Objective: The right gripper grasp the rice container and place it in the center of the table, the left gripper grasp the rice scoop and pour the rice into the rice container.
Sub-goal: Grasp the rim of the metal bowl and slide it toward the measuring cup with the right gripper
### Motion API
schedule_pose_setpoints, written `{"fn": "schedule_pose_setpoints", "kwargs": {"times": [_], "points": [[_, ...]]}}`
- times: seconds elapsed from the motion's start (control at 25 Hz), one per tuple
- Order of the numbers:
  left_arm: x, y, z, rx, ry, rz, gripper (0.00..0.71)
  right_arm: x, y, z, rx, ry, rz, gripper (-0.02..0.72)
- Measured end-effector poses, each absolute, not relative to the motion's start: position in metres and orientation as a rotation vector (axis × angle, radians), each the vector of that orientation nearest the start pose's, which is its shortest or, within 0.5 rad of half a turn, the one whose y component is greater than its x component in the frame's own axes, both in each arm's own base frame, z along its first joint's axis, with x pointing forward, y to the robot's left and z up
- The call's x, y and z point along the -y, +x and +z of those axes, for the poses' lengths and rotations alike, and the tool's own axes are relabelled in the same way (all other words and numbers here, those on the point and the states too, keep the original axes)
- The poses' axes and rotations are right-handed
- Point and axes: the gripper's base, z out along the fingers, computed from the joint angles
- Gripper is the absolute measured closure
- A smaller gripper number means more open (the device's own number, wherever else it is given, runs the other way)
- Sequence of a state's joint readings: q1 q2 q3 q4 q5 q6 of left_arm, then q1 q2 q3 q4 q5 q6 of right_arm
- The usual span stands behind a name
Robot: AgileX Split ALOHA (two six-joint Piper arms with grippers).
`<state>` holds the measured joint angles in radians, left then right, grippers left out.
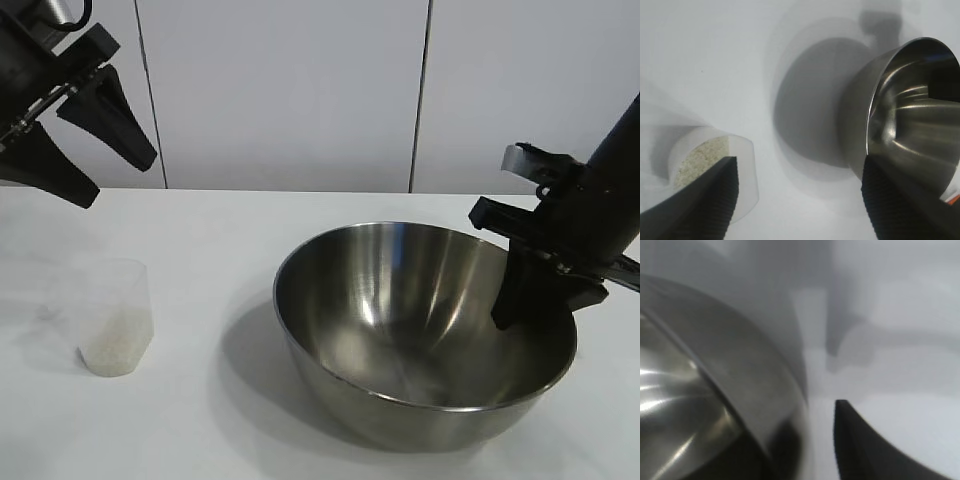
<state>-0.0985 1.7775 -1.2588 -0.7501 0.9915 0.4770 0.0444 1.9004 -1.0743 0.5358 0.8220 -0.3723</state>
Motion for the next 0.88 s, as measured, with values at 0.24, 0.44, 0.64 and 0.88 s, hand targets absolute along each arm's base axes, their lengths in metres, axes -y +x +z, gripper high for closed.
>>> {"fn": "schedule_pose_setpoints", "kwargs": {"times": [0.24,0.44,0.64,0.88], "points": [[0.087,0.348,0.235,-2.735,0.271,-0.878,0.203,-0.053,0.333,0.189,-2.951,-0.186,0.645,0.684],[0.087,0.348,0.235,-2.735,0.271,-0.878,0.203,-0.060,0.332,0.218,-2.926,-0.182,0.668,0.685],[0.087,0.348,0.235,-2.735,0.271,-0.878,0.203,-0.091,0.328,0.216,-2.933,-0.237,0.606,0.685],[0.087,0.348,0.235,-2.735,0.271,-0.878,0.203,-0.136,0.325,0.208,-2.894,-0.271,0.521,0.685]]}}
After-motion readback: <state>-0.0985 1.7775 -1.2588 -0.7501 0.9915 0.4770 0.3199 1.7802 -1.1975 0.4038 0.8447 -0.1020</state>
